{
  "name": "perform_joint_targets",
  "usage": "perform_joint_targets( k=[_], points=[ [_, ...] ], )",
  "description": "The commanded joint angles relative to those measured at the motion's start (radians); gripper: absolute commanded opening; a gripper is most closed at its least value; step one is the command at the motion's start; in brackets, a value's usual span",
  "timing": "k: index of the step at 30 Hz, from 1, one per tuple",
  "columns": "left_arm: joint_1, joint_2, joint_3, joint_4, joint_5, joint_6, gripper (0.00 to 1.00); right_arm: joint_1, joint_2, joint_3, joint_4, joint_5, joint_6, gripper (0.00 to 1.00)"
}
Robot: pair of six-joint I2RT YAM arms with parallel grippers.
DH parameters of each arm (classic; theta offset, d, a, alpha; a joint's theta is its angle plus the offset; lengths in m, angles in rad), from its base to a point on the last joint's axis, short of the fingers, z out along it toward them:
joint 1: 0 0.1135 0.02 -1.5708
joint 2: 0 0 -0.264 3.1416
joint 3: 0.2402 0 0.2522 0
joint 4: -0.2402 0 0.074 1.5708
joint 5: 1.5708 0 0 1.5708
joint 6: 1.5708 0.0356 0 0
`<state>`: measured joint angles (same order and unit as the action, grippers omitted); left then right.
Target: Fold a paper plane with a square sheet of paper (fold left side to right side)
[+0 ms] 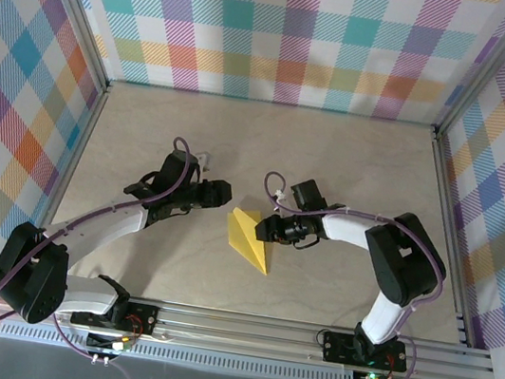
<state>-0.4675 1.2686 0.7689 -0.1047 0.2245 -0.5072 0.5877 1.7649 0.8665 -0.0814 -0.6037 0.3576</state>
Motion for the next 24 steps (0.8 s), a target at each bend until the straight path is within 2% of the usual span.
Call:
perform_joint_targets(
  k=[1,4,7,9,14,17,24],
  points=[
    [0.01,0.006,0.032,0.0,0.018,0.007,0.59,-0.006,0.027,-0.008,0.047,-0.04,0.0,0.36],
    [0.012,0.003,0.041,0.003,0.027,0.006,0.59,-0.006,0.03,-0.008,0.057,-0.037,0.001,0.28],
    [0.019,-0.006,0.041,0.034,0.047,-0.014,0.6,-0.008,0.002,-0.012,0.071,-0.028,0.008,0.11],
    [0.033,-0.016,0.048,0.059,0.079,-0.028,0.6,-0.009,-0.055,-0.019,0.075,-0.004,0.012,0.06],
    [0.095,-0.065,0.073,0.127,0.179,-0.055,0.65,-0.042,-0.23,-0.033,0.121,0.002,0.02,0.04],
    [0.126,-0.09,0.083,0.192,0.264,-0.066,0.67,-0.07,-0.318,-0.06,0.211,-0.035,0.058,0.03],
    [0.13,-0.11,0.068,0.362,0.487,-0.103,0.66,-0.1,-0.439,-0.086,0.4,-0.128,0.184,0.03]
  ],
)
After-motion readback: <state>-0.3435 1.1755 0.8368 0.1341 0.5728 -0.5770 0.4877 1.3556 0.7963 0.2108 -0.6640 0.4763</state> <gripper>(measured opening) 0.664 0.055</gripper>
